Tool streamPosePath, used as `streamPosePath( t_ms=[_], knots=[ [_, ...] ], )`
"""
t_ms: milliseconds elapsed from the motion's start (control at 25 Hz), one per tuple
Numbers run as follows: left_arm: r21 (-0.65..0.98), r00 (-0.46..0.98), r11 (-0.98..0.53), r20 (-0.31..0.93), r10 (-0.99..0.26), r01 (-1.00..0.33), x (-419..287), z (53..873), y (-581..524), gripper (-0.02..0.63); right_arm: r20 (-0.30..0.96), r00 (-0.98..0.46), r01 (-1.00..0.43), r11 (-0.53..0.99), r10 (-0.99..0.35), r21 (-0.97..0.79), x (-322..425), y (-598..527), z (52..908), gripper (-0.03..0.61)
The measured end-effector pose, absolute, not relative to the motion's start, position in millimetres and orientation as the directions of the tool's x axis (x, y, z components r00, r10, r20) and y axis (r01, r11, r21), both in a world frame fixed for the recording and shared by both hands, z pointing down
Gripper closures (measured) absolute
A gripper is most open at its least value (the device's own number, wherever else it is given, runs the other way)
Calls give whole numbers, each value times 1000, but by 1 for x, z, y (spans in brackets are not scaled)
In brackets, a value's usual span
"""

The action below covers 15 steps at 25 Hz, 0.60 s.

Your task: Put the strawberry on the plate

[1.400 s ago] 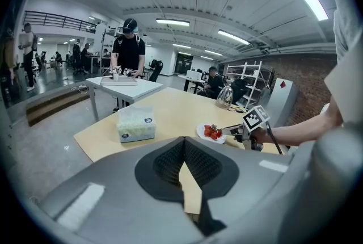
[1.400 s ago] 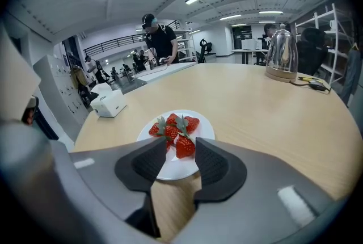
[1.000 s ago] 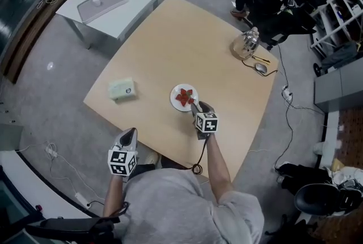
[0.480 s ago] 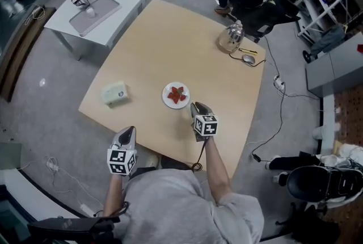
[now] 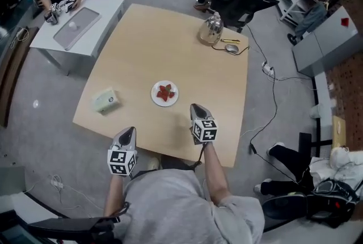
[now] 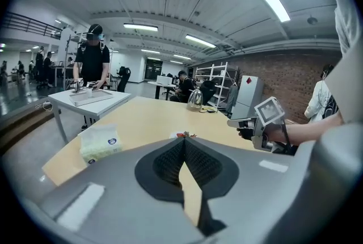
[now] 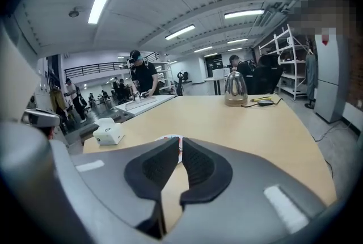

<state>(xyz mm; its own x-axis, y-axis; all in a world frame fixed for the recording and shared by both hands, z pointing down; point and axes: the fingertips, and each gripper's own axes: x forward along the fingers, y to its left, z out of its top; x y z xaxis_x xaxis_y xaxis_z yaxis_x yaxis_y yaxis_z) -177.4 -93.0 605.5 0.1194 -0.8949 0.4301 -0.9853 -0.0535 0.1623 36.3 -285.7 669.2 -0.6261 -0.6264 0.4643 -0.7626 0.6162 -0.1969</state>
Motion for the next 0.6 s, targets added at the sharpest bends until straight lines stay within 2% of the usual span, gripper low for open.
streamPosePath(
  t_ms=[600],
  knots=[
    [148, 269, -228, 395, -878, -962, -146, 595, -110, 594, 356, -530, -848, 495, -770, -191, 92, -248, 623, 571]
  ],
)
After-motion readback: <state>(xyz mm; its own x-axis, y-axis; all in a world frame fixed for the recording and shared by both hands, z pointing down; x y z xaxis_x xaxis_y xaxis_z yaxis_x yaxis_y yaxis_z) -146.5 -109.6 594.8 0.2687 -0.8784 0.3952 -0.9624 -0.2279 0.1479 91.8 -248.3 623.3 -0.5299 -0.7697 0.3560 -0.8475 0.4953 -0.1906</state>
